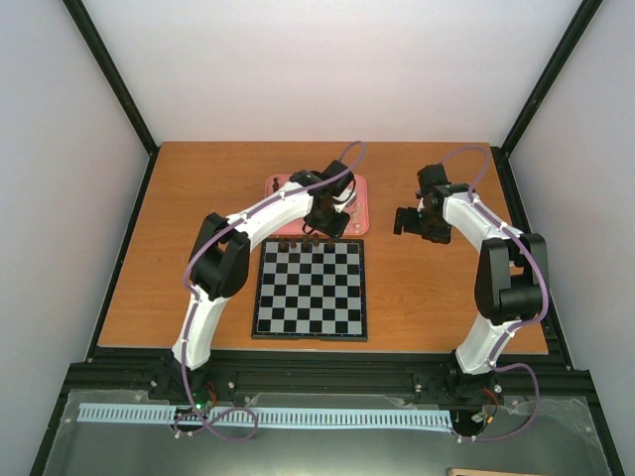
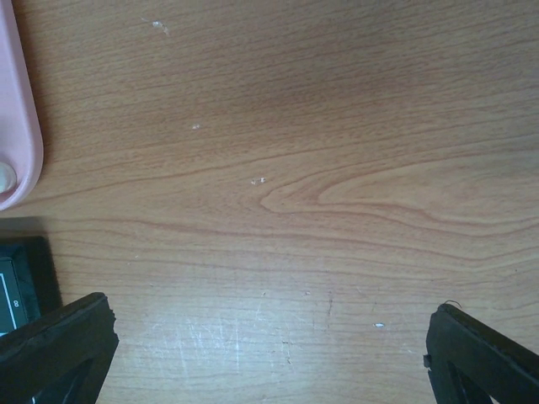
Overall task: Set up the chess pieces on the board
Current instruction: Place the chess piece on the chessboard, then adjust the chess piece on the chessboard.
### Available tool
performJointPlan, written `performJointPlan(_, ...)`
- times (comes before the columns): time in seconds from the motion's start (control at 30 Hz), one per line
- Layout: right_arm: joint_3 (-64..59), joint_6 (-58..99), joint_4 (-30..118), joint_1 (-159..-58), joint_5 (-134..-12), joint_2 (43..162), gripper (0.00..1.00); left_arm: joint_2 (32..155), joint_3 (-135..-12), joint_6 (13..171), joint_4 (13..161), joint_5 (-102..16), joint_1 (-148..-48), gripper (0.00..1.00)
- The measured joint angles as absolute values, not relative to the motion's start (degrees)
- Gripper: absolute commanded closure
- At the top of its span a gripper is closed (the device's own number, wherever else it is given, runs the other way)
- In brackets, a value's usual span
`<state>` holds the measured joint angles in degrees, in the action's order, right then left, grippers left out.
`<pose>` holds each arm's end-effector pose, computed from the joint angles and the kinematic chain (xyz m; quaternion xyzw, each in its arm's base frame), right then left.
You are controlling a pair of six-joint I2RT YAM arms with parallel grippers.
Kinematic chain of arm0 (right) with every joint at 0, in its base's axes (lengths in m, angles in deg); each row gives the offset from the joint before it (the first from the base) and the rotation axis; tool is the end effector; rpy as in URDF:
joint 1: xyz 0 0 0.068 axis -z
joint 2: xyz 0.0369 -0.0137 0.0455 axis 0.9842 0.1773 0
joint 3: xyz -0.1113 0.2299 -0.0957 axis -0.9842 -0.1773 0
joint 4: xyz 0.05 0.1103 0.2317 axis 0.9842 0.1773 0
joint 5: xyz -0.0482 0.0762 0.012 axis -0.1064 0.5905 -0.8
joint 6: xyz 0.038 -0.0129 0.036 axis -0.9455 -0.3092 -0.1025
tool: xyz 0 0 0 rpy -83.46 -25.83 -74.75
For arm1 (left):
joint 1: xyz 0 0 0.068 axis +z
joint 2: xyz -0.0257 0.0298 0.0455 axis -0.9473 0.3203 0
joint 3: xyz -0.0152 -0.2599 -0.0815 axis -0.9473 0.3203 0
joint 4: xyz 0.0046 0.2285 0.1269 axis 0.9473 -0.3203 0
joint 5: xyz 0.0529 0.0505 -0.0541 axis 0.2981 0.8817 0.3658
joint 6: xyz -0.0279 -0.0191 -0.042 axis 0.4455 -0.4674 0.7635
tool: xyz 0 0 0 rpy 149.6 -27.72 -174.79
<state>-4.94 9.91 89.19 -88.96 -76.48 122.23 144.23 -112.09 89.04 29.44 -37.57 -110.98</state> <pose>0.3420 0.0575 0.2072 0.0684 0.9864 0.0647 0.1344 0.3556 -0.2971 0.2141 0.2690 0.9490 -0.0876 0.1393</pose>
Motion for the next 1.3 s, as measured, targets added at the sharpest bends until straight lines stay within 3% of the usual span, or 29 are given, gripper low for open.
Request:
performJointPlan(0.2, -4.77, 9.91, 89.16, -88.96, -76.46, 122.23, 0.0, 144.26, -112.99, 89.08, 28.63, -37.51, -110.98, 0.48)
performJointPlan(0.43, -4.77, 9.91, 89.21, -88.96, -76.46, 122.23, 0.0, 144.39, -115.07, 89.74, 27.8, -37.42, -110.3, 0.38)
performJointPlan(0.77, -4.77, 9.91, 89.21, -88.96, -76.46, 122.23, 0.0, 145.24, -118.48, 91.55, 24.37, -39.78, -107.81, 0.37)
performJointPlan(1.2, -4.77, 9.91, 89.21, -88.96, -76.46, 122.25, 0.0, 146.59, -118.63, 95.24, 22.11, -35.67, -105.01, 0.58)
performJointPlan(1.3, -4.77, 9.91, 89.21, -88.96, -76.46, 122.25, 0.0, 146.57, -117.65, 95.64, 21.96, -33.49, -104.23, 0.59)
